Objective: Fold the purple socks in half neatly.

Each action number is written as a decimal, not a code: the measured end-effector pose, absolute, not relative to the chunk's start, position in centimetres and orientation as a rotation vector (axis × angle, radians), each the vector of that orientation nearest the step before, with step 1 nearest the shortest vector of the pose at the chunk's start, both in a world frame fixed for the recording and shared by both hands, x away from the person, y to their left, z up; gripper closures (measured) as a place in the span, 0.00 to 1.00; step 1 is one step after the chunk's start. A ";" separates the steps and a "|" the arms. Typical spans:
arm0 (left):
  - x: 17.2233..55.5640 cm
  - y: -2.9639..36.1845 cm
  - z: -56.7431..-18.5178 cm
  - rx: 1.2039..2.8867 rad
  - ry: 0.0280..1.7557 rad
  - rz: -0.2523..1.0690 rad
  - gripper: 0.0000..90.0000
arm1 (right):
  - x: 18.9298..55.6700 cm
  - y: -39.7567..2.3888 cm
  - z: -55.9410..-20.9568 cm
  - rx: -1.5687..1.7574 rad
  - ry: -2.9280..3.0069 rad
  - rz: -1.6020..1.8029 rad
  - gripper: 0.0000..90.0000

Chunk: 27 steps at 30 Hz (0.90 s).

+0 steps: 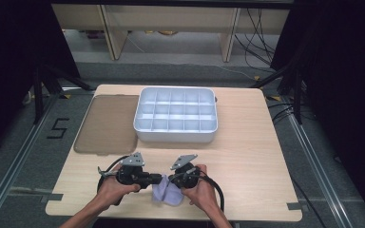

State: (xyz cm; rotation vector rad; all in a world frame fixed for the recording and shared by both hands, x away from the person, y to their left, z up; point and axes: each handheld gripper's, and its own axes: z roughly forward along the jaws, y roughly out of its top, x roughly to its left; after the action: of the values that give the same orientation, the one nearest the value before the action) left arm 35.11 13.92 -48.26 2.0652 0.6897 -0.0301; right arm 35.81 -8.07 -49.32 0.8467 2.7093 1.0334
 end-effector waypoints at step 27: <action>35.8 11.0 -49.1 2.076 0.686 -0.068 0.93 | 34.5 -10.5 -49.3 0.913 2.765 0.922 1.00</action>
State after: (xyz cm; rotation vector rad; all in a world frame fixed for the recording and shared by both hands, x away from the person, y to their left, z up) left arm 35.83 10.99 -49.14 2.0764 0.6857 -0.0676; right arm 34.48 -10.48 -49.27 0.9129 2.7653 0.9219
